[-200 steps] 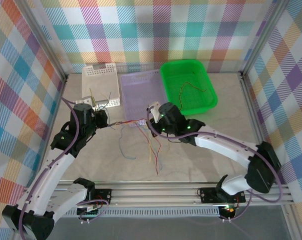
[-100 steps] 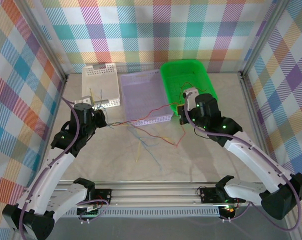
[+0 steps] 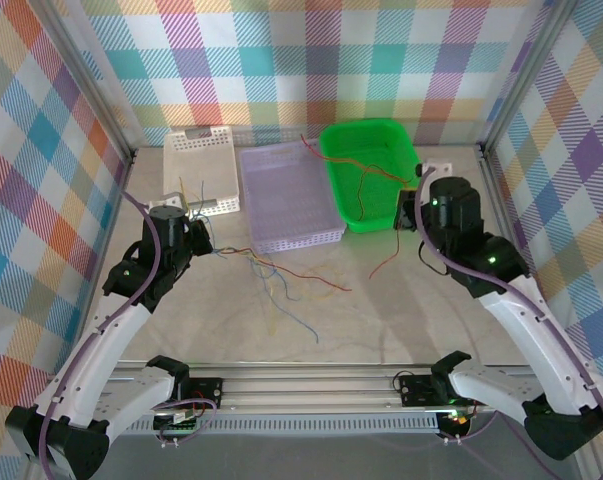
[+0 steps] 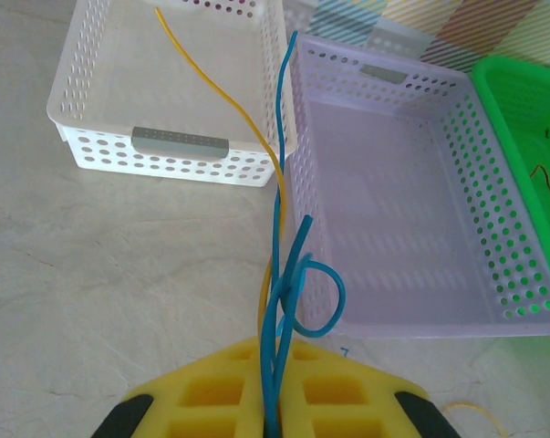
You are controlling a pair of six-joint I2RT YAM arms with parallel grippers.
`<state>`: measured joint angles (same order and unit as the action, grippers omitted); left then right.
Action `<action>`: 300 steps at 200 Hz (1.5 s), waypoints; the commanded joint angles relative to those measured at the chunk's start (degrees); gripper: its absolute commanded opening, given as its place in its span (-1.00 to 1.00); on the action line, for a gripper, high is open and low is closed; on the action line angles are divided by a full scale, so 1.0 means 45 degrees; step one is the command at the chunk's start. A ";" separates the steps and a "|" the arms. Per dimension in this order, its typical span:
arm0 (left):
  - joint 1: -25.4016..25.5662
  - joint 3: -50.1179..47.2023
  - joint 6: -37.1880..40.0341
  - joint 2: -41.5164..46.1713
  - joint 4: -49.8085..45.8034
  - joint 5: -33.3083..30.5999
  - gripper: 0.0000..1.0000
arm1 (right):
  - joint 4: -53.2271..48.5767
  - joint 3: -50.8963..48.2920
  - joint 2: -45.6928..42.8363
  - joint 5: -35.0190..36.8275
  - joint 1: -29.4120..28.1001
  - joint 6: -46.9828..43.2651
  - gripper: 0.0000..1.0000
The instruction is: Untangle the cables
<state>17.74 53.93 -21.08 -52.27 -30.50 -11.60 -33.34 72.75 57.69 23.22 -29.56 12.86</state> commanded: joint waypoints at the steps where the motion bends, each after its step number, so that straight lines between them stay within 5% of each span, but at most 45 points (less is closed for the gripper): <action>1: -0.0123 0.0192 0.0383 0.0525 0.0130 0.0127 -1.00 | -0.0922 0.1347 0.0815 0.2304 0.0329 -0.0195 -1.00; 154: -0.0131 -0.0012 0.0462 0.0654 0.0511 0.0893 -1.00 | 0.2014 0.7144 0.9139 0.4186 0.2342 -0.2108 -1.00; 300: -0.0133 0.0066 0.0491 0.0515 0.0572 0.1157 -1.00 | 0.2143 0.7610 1.3557 0.4742 0.2720 -0.1528 -1.00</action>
<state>17.74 53.93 -19.84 -50.13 -29.76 -7.40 -23.59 107.68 117.19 43.09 -17.93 4.03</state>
